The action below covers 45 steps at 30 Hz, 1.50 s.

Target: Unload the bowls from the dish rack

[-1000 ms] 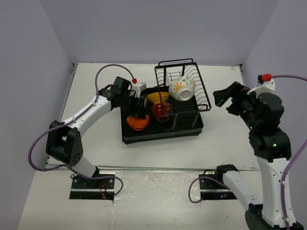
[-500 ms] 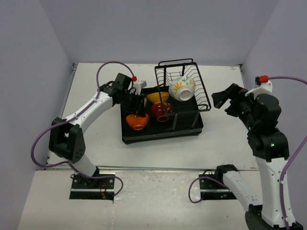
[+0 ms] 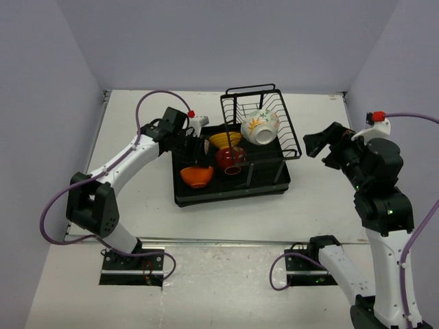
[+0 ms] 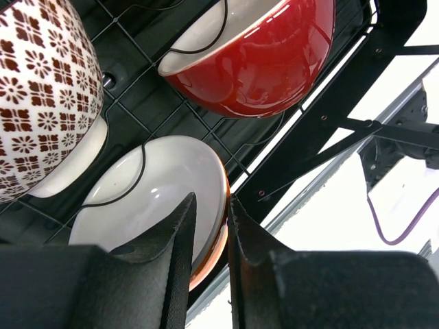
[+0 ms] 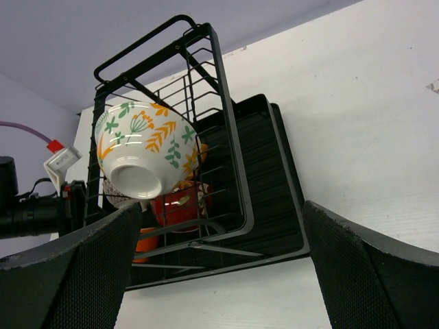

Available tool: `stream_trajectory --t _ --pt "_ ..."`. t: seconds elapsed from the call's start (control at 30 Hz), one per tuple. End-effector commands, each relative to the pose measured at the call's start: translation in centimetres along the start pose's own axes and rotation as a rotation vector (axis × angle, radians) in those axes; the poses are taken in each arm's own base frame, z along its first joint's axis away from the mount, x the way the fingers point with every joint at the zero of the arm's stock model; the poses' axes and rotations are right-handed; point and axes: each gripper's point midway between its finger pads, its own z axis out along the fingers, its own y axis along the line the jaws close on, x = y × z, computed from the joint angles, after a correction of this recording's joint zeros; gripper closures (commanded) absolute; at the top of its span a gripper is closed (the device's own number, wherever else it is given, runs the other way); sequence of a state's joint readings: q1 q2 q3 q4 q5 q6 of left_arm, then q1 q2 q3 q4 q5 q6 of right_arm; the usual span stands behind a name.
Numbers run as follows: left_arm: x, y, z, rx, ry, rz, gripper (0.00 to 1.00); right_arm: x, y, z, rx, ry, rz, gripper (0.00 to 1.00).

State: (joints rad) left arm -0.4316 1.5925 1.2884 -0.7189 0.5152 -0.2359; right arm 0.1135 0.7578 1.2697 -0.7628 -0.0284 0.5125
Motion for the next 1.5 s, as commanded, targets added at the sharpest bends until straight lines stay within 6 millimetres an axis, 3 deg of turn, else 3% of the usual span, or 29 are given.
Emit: stream_trajectory --t 0.0,0.63,1.0,1.07,1.2,1.23,1.3,1.47 --pt "4.7 2.0 -0.6 -0.102 0.144 -0.115 0.76 -0.5 0.3 -0.1 -0.017 -0.026 -0.007 0.01" --pt "10.7 4.5 1.2 -0.257 0.320 -0.229 0.76 0.0 -0.1 0.1 -0.007 -0.027 -0.007 0.01" --pt "11.8 5.0 1.4 -0.298 0.344 -0.221 0.82 0.3 -0.2 0.2 -0.007 -0.021 -0.007 0.01" --pt "11.2 4.9 1.5 -0.290 0.313 -0.212 0.81 0.3 -0.2 0.3 -0.007 -0.020 -0.008 0.01" --pt "7.8 2.7 1.9 -0.175 0.201 -0.153 0.58 0.3 -0.1 0.2 -0.014 -0.018 -0.005 0.01" --pt "5.3 1.4 1.7 -0.120 0.118 -0.109 0.56 0.3 -0.1 0.3 -0.013 -0.016 -0.005 0.01" --pt "2.4 -0.1 1.3 -0.069 0.036 -0.075 0.53 0.2 0.0 0.3 -0.014 -0.018 -0.007 0.01" --pt "-1.7 -1.9 0.8 -0.020 -0.040 -0.031 0.51 0.0 0.1 0.2 -0.014 -0.014 -0.012 0.01"
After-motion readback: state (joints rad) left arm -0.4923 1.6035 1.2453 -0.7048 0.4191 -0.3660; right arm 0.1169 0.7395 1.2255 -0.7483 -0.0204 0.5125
